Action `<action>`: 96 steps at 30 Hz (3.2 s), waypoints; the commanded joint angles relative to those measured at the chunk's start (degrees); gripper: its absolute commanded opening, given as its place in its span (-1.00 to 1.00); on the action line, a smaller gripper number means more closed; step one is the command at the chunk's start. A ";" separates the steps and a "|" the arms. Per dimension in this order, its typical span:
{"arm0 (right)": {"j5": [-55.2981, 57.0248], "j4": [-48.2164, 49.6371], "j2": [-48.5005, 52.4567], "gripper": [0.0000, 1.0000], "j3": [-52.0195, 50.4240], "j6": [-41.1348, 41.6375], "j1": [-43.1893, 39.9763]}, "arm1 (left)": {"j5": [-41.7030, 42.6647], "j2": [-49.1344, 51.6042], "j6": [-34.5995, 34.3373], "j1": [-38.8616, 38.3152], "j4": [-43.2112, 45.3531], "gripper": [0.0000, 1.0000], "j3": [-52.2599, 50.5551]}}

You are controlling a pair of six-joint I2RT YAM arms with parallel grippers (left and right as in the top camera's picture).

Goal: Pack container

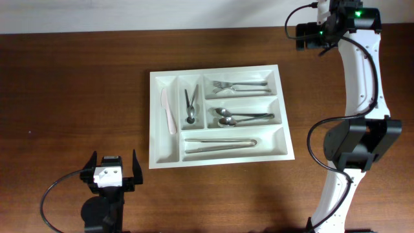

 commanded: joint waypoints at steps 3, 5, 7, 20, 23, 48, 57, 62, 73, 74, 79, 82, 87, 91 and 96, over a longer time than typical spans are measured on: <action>0.46 0.02 -1.20 0.97 0.96 0.28 0.35 | 0.66 -0.55 1.40 -0.33 0.39 0.99 -0.74; 0.46 0.02 -1.20 0.97 0.94 0.28 0.35 | 0.66 -0.55 1.40 -0.33 0.39 0.98 -0.74; 0.46 0.02 -1.20 0.97 0.96 0.28 0.35 | 0.66 -0.55 1.40 -0.33 0.39 0.99 -0.74; 0.46 -0.22 -7.50 0.97 0.83 0.28 0.92 | 0.66 -0.55 1.40 -0.33 0.39 0.99 -0.74; 0.46 -0.20 -14.86 0.97 0.83 0.28 1.55 | 0.66 -0.55 1.40 -0.33 0.39 0.99 -0.74; 1.09 0.94 -82.88 0.98 -19.69 -1.49 2.36 | 0.66 -0.55 1.40 -0.33 0.39 0.99 -0.74; 0.66 10.82 -106.90 0.97 -56.15 3.98 2.38 | 0.66 -0.55 1.40 -0.33 0.39 0.99 -0.74; 0.68 25.09 -117.11 0.97 -82.23 12.94 2.73 | 0.66 -0.55 1.40 -0.33 0.39 0.98 -0.74; 0.68 50.82 -126.31 0.97 -118.07 25.22 4.22 | 0.66 -0.55 1.40 -0.33 0.39 0.99 -0.74; 0.66 52.48 -126.99 0.97 -120.26 26.10 4.24 | 0.66 -0.55 1.40 -0.33 0.39 0.99 -0.74; 0.74 55.47 -128.87 0.97 -126.33 26.64 4.24 | 0.66 -0.55 1.40 -0.33 0.39 0.98 -0.74; 0.92 55.43 -128.93 0.97 -128.23 26.18 4.13 | 0.66 -0.55 1.40 -0.33 0.39 0.99 -0.74; 0.90 55.67 -128.93 0.97 -131.29 26.12 4.13 | 0.66 -0.55 1.40 -0.33 0.39 0.98 -0.74; 0.42 57.33 -128.93 0.97 -133.13 22.12 4.13 | 0.66 -0.55 1.40 -0.33 0.39 0.99 -0.74; 0.42 57.33 -128.93 0.97 -133.68 15.45 4.13 | 0.66 -0.55 1.40 -0.33 0.39 0.99 -0.74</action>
